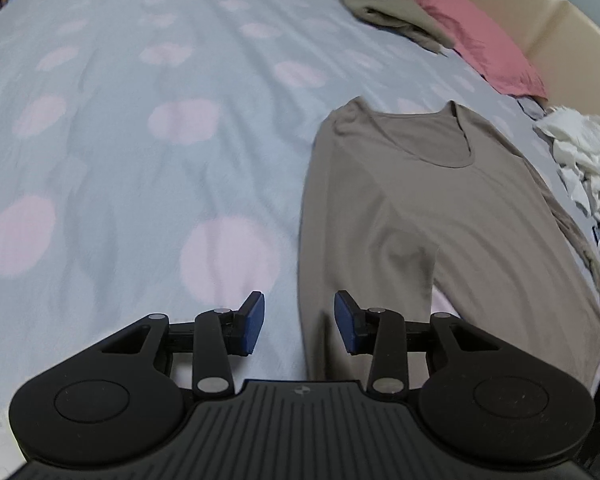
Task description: Fold clothes
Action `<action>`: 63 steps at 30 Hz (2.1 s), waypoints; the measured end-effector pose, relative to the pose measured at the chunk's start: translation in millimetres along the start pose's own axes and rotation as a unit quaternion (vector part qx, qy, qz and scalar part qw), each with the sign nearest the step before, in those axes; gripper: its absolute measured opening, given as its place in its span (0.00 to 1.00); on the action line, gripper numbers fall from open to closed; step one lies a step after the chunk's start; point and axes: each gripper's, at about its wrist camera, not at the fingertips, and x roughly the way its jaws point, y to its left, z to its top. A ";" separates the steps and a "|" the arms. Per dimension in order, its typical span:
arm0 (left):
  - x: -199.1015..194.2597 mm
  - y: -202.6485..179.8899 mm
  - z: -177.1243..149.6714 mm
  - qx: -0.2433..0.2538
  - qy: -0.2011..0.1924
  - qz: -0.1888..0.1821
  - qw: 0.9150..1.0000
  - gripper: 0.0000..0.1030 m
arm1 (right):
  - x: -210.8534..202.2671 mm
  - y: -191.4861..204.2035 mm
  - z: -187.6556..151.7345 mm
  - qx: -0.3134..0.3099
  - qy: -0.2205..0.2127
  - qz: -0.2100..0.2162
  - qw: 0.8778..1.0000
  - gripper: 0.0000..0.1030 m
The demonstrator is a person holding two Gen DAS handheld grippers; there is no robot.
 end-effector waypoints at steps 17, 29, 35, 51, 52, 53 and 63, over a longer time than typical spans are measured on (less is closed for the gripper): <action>18.0 49.0 30.8 -0.101 -0.007 0.066 0.993 0.00 | -48.4 -48.8 28.5 -0.012 -0.052 -0.009 0.999 0.37; 50.1 -15.9 60.5 0.006 -0.031 -0.040 0.999 0.01 | -61.5 -64.5 23.4 -0.027 -0.060 -0.013 0.998 0.37; 60.5 -14.4 49.7 0.042 -0.010 0.091 0.995 0.01 | -61.5 -62.5 20.2 -0.045 -0.061 -0.021 0.997 0.37; 14.6 -132.6 -104.3 0.163 -0.047 0.112 0.979 0.21 | -67.4 -45.3 18.5 -0.125 -0.083 -0.075 0.986 0.39; 15.4 -140.6 -108.8 0.182 -0.049 0.124 0.974 0.22 | -66.5 -43.2 17.5 -0.128 -0.081 -0.075 0.986 0.39; 17.9 -147.4 -111.7 0.200 -0.051 0.139 0.969 0.22 | -66.4 -41.4 16.2 -0.128 -0.080 -0.076 0.986 0.39; 17.7 -153.3 -123.0 0.230 -0.033 0.155 0.960 0.00 | -66.5 -28.8 10.7 -0.128 -0.080 -0.077 0.986 0.40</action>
